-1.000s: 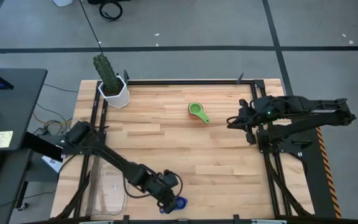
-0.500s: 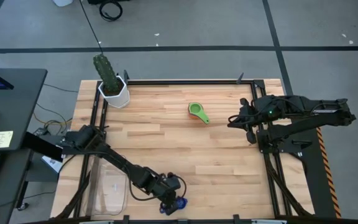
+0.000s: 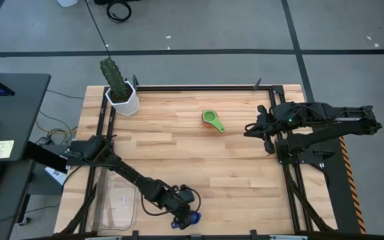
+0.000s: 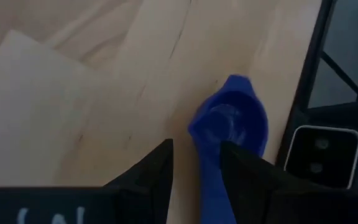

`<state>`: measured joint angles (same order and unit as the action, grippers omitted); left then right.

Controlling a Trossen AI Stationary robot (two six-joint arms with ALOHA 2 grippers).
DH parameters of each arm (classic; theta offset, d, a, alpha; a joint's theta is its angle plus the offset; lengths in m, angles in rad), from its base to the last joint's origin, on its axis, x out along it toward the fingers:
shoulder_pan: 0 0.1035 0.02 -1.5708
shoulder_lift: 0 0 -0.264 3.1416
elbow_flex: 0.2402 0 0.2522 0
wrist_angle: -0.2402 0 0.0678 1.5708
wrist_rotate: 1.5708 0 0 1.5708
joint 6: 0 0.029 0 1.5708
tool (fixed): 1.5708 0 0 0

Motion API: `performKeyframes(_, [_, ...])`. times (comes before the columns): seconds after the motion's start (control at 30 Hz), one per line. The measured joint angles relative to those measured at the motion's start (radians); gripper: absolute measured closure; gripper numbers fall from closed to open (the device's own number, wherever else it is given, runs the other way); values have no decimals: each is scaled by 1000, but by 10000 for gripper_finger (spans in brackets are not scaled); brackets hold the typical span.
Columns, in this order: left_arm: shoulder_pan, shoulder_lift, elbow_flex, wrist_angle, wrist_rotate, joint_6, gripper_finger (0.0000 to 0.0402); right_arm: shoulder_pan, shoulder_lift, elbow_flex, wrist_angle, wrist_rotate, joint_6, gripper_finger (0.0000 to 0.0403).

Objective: Nest measuring cups in basket
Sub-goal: Stack the dark blue measuring cup on top of the green measuring cup

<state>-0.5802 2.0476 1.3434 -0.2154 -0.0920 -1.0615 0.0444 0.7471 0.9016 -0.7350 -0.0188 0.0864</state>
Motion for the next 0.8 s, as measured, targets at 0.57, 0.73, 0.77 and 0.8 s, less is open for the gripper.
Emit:
performKeyframes(0.57, [-6, 74, 2, 102, -12, 2, 271, 0, -8, 0, 0, 3, -1, 398])
performKeyframes(0.73, [1, 75, 3, 90, -11, 8, 311, 0, -8, 0, 0, 3, -1, 398])
performKeyframes(0.77, [2, 76, 2, 89, -12, 7, 324, -1, -8, 0, 0, 4, -1, 398])
performKeyframes(0.8, [4, 76, 2, 85, -12, 2, 339, -1, -8, 0, 0, 4, -1, 398])
